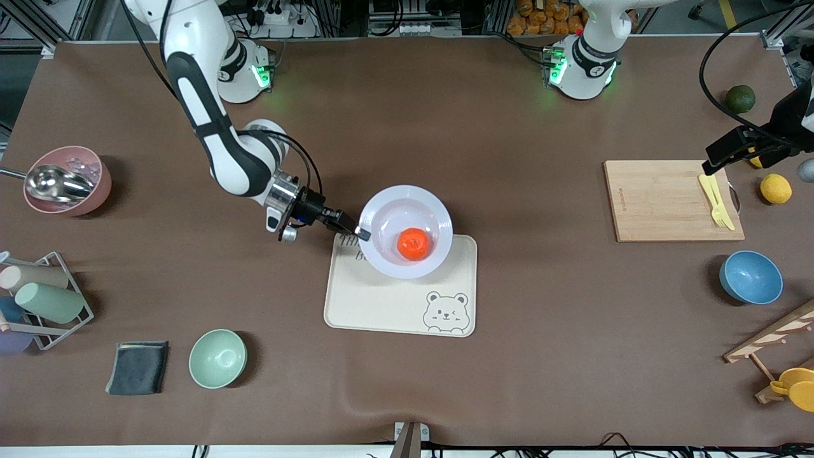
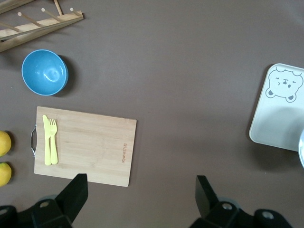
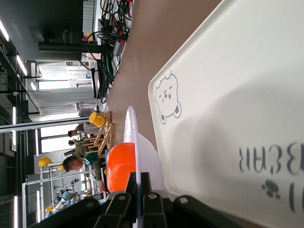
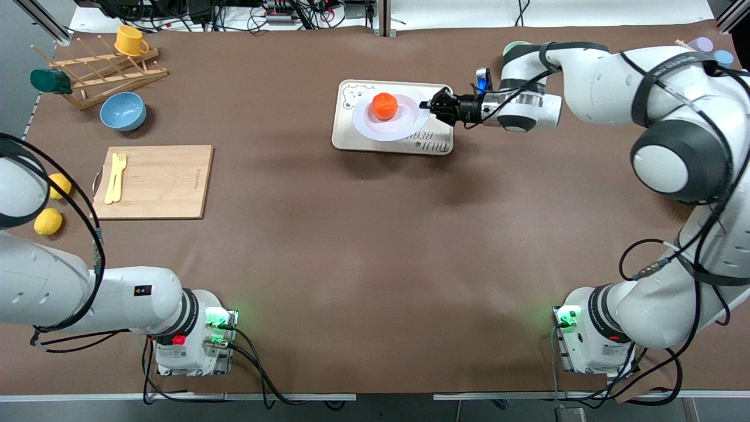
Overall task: Place orange and plate with both arms
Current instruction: 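Lift and carry the plate over the bear tray with the right gripper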
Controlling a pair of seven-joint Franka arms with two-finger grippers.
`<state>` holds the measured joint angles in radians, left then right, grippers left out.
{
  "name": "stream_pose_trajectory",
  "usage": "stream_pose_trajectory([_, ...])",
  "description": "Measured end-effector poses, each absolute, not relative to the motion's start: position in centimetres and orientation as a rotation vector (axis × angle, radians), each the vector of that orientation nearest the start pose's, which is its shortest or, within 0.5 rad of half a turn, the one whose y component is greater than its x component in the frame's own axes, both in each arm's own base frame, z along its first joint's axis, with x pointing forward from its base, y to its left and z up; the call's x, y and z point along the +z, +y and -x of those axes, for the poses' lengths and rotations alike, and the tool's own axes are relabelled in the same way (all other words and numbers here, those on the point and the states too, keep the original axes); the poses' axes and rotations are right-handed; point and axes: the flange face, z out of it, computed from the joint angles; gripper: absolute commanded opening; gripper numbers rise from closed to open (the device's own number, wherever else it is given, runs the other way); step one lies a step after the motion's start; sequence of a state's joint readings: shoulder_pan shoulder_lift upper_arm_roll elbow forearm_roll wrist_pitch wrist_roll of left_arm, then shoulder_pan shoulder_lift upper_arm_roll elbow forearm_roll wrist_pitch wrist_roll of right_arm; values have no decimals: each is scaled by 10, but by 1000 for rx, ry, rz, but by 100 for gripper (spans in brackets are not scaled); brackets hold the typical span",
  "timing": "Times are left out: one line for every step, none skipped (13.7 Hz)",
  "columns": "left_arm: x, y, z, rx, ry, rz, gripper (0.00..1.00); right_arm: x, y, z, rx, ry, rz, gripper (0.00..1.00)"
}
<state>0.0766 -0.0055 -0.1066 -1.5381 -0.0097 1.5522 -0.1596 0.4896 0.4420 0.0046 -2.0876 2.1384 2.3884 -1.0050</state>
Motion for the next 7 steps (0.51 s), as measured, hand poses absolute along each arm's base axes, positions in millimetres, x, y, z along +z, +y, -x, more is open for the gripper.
stream_pose_trajectory([641, -17, -551, -29, -197, 3146, 100, 193, 282, -516, -265, 393, 1940, 0])
stream_pose_trajectory([641, -16, -551, -29, -193, 3146, 100, 178, 283, -524, -270, 382, 1942, 0])
stream_pose_trajectory([641, -15, -551, -30, -194, 3146, 100, 163, 283, -530, -267, 378, 1942, 0])
stream_pose_trajectory([641, -12, -551, -29, -192, 3146, 100, 149, 284, -535, -267, 373, 1944, 0])
stream_pose_trajectory([641, -8, -551, -29, -181, 3147, 100, 139, 286, -539, -268, 364, 1946, 0])
stream_pose_trajectory([641, -5, -551, -30, -168, 3147, 100, 133, 288, -541, -269, 358, 1947, 0])
stream_pose_trajectory([641, -5, -551, -30, -165, 3147, 100, 129, 290, -544, -274, 349, 1949, 0])
